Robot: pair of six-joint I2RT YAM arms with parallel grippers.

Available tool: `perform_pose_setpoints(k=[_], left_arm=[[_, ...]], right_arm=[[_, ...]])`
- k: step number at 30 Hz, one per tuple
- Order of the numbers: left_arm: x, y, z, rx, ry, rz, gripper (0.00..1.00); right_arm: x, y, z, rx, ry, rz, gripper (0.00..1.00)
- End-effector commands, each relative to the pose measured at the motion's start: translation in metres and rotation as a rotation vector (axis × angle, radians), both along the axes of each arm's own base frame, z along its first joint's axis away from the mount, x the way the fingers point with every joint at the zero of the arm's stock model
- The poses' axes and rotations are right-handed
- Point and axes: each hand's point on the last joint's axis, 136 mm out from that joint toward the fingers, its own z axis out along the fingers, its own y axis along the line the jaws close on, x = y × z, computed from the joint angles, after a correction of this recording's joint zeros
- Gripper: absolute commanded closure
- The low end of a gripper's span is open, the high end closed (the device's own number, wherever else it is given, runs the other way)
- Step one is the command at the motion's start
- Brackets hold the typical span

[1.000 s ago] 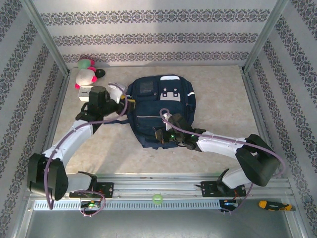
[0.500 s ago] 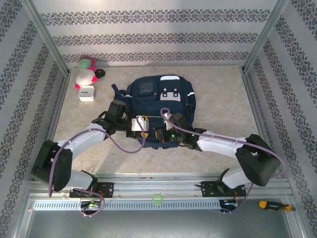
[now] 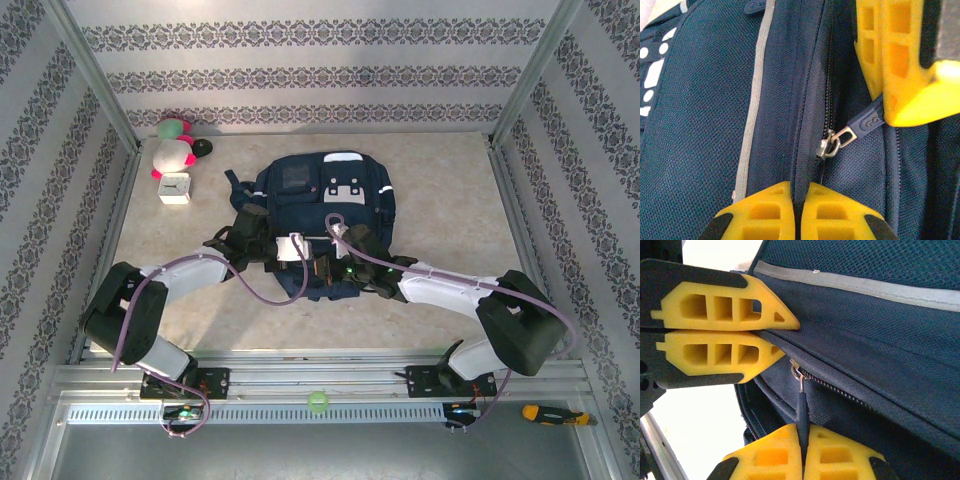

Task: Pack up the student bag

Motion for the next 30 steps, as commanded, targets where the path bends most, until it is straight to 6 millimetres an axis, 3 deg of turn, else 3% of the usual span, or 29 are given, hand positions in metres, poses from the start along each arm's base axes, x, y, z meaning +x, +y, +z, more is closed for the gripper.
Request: perform_pose_setpoints(k=[1, 5, 13, 19, 22, 27, 30], left_arm=[[-0.006, -0.006, 0.023, -0.065, 0.029, -0.008, 1.0], [-0.009, -0.01, 0.031, -0.117, 0.045, -0.002, 1.0], [-0.012, -0.018, 0.037, -0.17, 0.076, -0.02, 1.0], [-0.014, -0.017, 0.037, -0.172, 0.084, -0.015, 1.0], [-0.015, -0.017, 0.039, -0.179, 0.083, -0.013, 1.0], [-0.014, -0.016, 0.041, -0.178, 0.083, -0.005, 1.0], [-0.012, -0.014, 0.038, -0.163, 0.076, 0.01, 1.0]], right_arm=[[0.008, 0.001, 0.011, 0.006, -0.027, -0.021, 0.94], [0.012, 0.005, 0.01, 0.003, -0.021, -0.022, 0.82], [0.02, 0.012, 0.01, -0.005, -0.032, -0.029, 0.75], [0.031, -0.002, 0.002, -0.074, -0.049, -0.095, 0.75], [0.034, -0.01, -0.002, -0.112, -0.052, -0.127, 0.7], [0.037, -0.013, -0.008, -0.149, -0.049, -0.14, 0.72], [0.037, -0.016, -0.008, -0.17, -0.053, -0.146, 0.87]])
